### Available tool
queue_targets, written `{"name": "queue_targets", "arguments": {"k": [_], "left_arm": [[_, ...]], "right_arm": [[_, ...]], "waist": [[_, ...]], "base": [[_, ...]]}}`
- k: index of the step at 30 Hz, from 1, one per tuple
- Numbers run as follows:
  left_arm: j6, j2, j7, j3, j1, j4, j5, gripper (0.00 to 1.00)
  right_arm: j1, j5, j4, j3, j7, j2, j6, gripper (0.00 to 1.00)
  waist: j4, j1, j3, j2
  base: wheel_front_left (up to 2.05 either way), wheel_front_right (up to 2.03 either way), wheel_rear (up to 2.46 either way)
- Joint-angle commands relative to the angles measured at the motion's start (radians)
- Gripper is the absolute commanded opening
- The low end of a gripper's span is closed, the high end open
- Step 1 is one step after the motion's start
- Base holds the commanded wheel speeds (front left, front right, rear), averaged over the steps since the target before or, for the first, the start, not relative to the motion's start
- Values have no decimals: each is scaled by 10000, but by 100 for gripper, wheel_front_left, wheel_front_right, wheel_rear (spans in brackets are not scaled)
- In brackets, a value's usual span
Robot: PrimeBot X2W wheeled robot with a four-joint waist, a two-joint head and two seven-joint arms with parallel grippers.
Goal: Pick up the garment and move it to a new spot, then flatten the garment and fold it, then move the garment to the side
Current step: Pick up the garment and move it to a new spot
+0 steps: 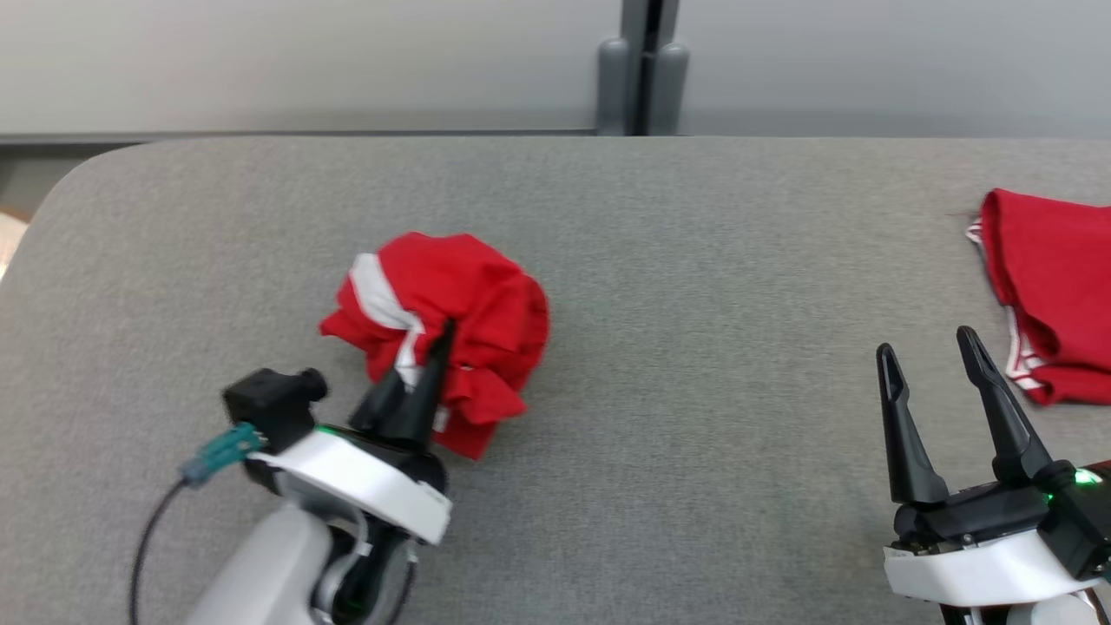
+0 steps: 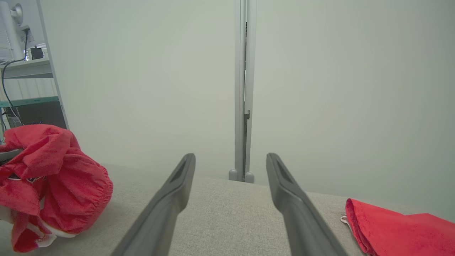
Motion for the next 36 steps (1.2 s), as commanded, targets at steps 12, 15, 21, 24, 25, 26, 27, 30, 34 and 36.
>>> {"name": "queue_targets", "arguments": {"k": [12,15,21,24,25,26,27,30,34,36], "left_arm": [[160,-1611,602,-1883,-478,1132,525,0],[108,-1830,620,-2205,-651,1630,73,44],[188,-1929,494,-2816,-1010,1439,-1112,100],[536,-1902,94,-2898,-1150,1308,-1307,100],[674,-1906,-54,-2786,-1179,1279,-1259,100],[789,-1906,-175,-2661,-1187,1223,-1131,100],[927,-1804,-285,-2511,-1155,1181,-948,100],[1555,-1294,-451,-1886,-702,931,-203,100],[2351,-991,-468,-116,381,-223,1021,100],[2593,-972,-470,808,1162,-882,1721,100]], "right_arm": [[39,88,-59,53,-3,424,-6,100],[-48,70,-30,96,-4,482,-6,100],[-146,38,64,142,-3,553,-6,100],[-119,54,144,178,-4,581,-6,100],[-75,77,167,191,-4,591,-6,100],[-12,103,192,211,-4,600,-6,100],[64,140,226,223,-4,604,-6,100],[326,204,326,243,-4,639,-6,100],[708,397,518,468,-4,738,-6,100],[883,486,641,668,-4,787,-6,100]], "waist": [[-1401,0,-120,0],[-1503,0,78,0],[-1460,0,201,0],[-1302,0,33,0],[-1235,0,-67,0],[-1165,0,-184,0],[-1087,0,-332,0],[-859,0,-790,0],[-521,0,-1281,0],[-384,0,-1491,0]], "base": [[0,0,0],[0,0,0],[0,0,0],[0,0,0],[0,0,0],[0,0,0],[0,0,0],[0,0,0],[0,0,0],[0,0,0]]}}
